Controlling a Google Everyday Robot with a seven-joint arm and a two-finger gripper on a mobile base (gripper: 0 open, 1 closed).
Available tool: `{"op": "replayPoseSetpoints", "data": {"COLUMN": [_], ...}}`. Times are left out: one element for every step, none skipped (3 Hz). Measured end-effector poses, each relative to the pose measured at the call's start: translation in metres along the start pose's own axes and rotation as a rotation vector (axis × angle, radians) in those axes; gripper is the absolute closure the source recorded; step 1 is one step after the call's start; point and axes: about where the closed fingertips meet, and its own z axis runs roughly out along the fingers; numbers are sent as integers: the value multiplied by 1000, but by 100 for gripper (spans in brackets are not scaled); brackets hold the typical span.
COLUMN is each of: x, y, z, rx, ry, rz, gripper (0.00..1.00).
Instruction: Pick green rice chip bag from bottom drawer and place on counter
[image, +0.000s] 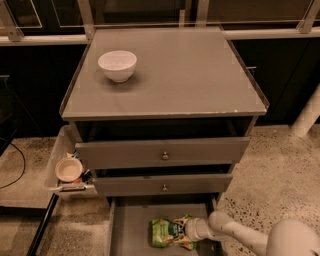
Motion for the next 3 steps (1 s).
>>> {"op": "replayPoseSetpoints", "data": {"x": [0,0,0], "y": [0,0,0], "z": [0,0,0], "rx": [0,0,0], "ry": [0,0,0], "rz": [0,0,0], "gripper": [87,100,100]}}
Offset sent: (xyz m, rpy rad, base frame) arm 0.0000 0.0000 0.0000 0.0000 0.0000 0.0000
